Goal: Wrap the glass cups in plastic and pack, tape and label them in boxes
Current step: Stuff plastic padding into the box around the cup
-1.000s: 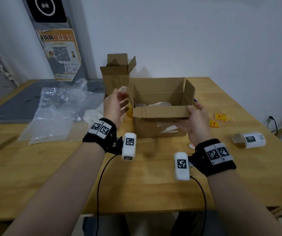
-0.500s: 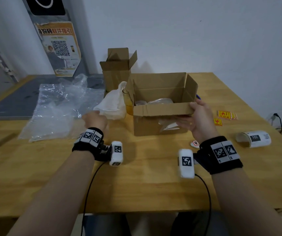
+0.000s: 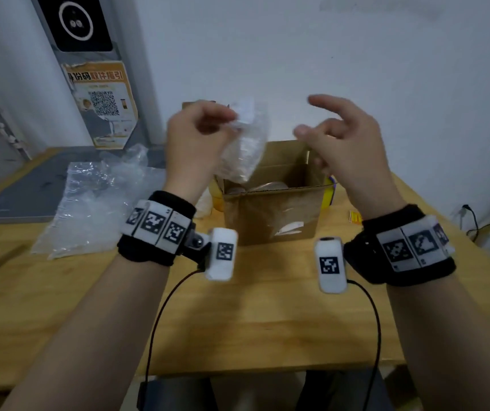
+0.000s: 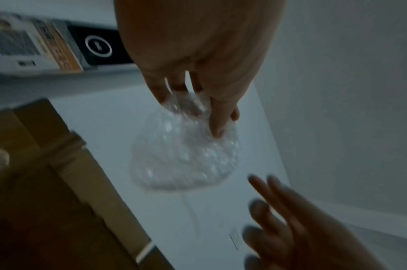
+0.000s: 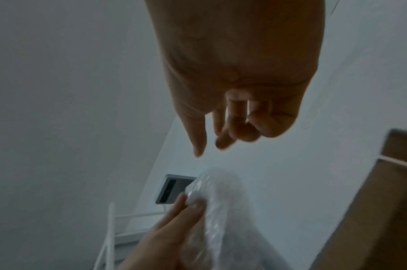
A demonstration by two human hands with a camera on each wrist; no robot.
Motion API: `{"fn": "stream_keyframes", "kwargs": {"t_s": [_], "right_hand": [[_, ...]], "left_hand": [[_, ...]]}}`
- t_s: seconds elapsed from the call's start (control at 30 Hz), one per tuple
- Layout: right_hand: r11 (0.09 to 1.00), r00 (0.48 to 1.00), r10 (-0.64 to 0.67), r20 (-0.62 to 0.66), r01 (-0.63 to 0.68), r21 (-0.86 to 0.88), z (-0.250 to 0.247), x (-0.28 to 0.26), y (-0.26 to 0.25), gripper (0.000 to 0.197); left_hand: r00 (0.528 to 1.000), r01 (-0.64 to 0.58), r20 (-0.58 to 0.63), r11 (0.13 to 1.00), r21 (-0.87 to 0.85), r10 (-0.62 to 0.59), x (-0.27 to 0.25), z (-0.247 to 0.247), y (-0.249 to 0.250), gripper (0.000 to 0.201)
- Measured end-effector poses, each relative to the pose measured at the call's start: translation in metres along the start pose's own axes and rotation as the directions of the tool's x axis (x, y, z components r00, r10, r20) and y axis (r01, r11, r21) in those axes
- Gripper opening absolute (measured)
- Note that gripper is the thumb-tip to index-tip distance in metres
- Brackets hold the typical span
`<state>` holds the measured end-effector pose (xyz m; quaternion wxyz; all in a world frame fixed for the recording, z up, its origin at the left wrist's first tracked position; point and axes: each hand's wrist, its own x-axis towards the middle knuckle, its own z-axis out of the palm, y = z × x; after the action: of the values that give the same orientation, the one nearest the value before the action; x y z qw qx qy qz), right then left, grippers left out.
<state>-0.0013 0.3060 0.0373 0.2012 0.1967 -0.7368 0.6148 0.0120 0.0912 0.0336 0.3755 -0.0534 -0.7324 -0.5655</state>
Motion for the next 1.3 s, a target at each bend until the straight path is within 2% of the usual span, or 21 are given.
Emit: {"fn": "stream_keyframes", "kwargs": {"t_s": [0.07, 0.1, 0.17, 0.23, 0.27, 0.3, 0.4, 0.43, 0.53, 0.6, 0.63, 0.7, 0.73, 0.77, 0.83, 0.93, 1.0, 1.1, 1.17, 1.23, 1.3], "right_hand": [[0.996, 0.984, 0.063, 0.168, -0.051, -0.075, 0.003, 0.010, -0.010, 0.041], [0.989, 0.975, 0.086, 0.207, -0.058, -0.136, 0.004, 0.015, -0.010, 0.037], [0.961, 0.972, 0.126, 0.200, -0.070, -0.268, -0.001, 0.027, -0.004, 0.022], [0.930, 0.980, 0.137, 0.142, -0.078, -0.359, -0.007, 0.040, 0.006, 0.009], [0.913, 0.986, 0.129, 0.110, -0.075, -0.400, -0.012, 0.047, 0.010, 0.007], [0.894, 0.987, 0.125, 0.102, -0.067, -0.444, -0.015, 0.053, 0.013, 0.008], [0.860, 0.985, 0.113, 0.132, -0.030, -0.510, -0.018, 0.070, 0.014, 0.014], [0.860, 0.985, 0.116, 0.131, -0.034, -0.509, -0.017, 0.075, 0.012, 0.014], [0.838, 0.968, 0.177, 0.177, -0.054, -0.543, -0.009, 0.088, 0.007, 0.010], [0.775, 0.923, 0.291, 0.253, -0.072, -0.628, 0.004, 0.092, 0.014, 0.006], [0.710, 0.892, 0.359, 0.276, -0.069, -0.701, 0.012, 0.093, 0.018, 0.006], [0.528, 0.837, 0.465, 0.289, 0.000, -0.849, 0.028, 0.090, 0.031, 0.022], [0.482, 0.807, 0.514, 0.291, 0.009, -0.876, 0.034, 0.089, 0.039, 0.026], [0.462, 0.770, 0.571, 0.285, -0.015, -0.887, 0.036, 0.088, 0.044, 0.025], [0.471, 0.731, 0.627, 0.269, -0.081, -0.878, 0.038, 0.094, 0.064, 0.018], [0.404, 0.649, 0.715, 0.262, -0.077, -0.911, 0.041, 0.104, 0.092, 0.029], [0.374, 0.587, 0.774, 0.237, -0.122, -0.920, 0.045, 0.098, 0.090, 0.036], [0.350, 0.578, 0.781, 0.239, -0.088, -0.933, 0.046, 0.090, 0.072, 0.037], [0.388, 0.586, 0.769, 0.255, -0.111, -0.915, 0.043, 0.089, 0.066, 0.030], [0.435, 0.624, 0.741, 0.248, -0.165, -0.885, 0.038, 0.089, 0.062, 0.029], [0.513, 0.683, 0.691, 0.236, -0.233, -0.826, 0.031, 0.090, 0.056, 0.026]], "left_hand": [[0.986, 0.027, 0.167, 1.000, -0.001, -0.026, -0.007, 0.020, 0.005, 0.025], [0.973, 0.051, 0.224, 0.999, 0.000, -0.050, -0.009, 0.027, 0.005, 0.023], [0.957, 0.138, 0.259, 0.990, -0.014, -0.130, -0.011, 0.037, 0.000, 0.020], [0.944, 0.236, 0.230, 0.971, 0.024, -0.235, -0.011, 0.039, -0.010, 0.017], [0.918, 0.303, 0.251, 0.952, 0.051, -0.306, -0.012, 0.041, -0.014, 0.013], [0.866, 0.388, 0.312, 0.919, 0.076, -0.391, -0.014, 0.042, -0.018, 0.010], [0.623, 0.602, 0.497, 0.776, 0.189, -0.605, -0.023, 0.049, -0.026, 0.025], [0.577, 0.631, 0.513, 0.746, 0.215, -0.636, -0.026, 0.050, -0.029, 0.028], [0.545, 0.689, 0.491, 0.697, 0.199, -0.680, -0.028, 0.055, -0.038, 0.030], [0.530, 0.711, 0.482, 0.676, 0.196, -0.697, -0.026, 0.057, -0.040, 0.028], [0.519, 0.719, 0.484, 0.666, 0.197, -0.704, -0.025, 0.058, -0.041, 0.027], [0.496, 0.733, 0.493, 0.649, 0.204, -0.715, -0.023, 0.059, -0.041, 0.023], [0.480, 0.740, 0.501, 0.639, 0.209, -0.720, -0.022, 0.059, -0.042, 0.020], [0.462, 0.747, 0.516, 0.630, 0.213, -0.722, -0.021, 0.058, -0.043, 0.018], [0.432, 0.756, 0.551, 0.620, 0.211, -0.714, -0.019, 0.057, -0.045, 0.016], [0.438, 0.753, 0.551, 0.624, 0.207, -0.710, -0.018, 0.055, -0.049, 0.015], [0.442, 0.743, 0.563, 0.636, 0.206, -0.698, -0.019, 0.054, -0.051, 0.013], [0.433, 0.740, 0.590, 0.642, 0.200, -0.682, -0.018, 0.050, -0.052, 0.015], [0.444, 0.732, 0.580, 0.649, 0.205, -0.683, -0.019, 0.051, -0.048, 0.022], [0.485, 0.712, 0.546, 0.671, 0.207, -0.683, -0.023, 0.051, -0.040, 0.021], [0.558, 0.678, 0.509, 0.714, 0.176, -0.655, -0.027, 0.050, -0.034, 0.020]]}}
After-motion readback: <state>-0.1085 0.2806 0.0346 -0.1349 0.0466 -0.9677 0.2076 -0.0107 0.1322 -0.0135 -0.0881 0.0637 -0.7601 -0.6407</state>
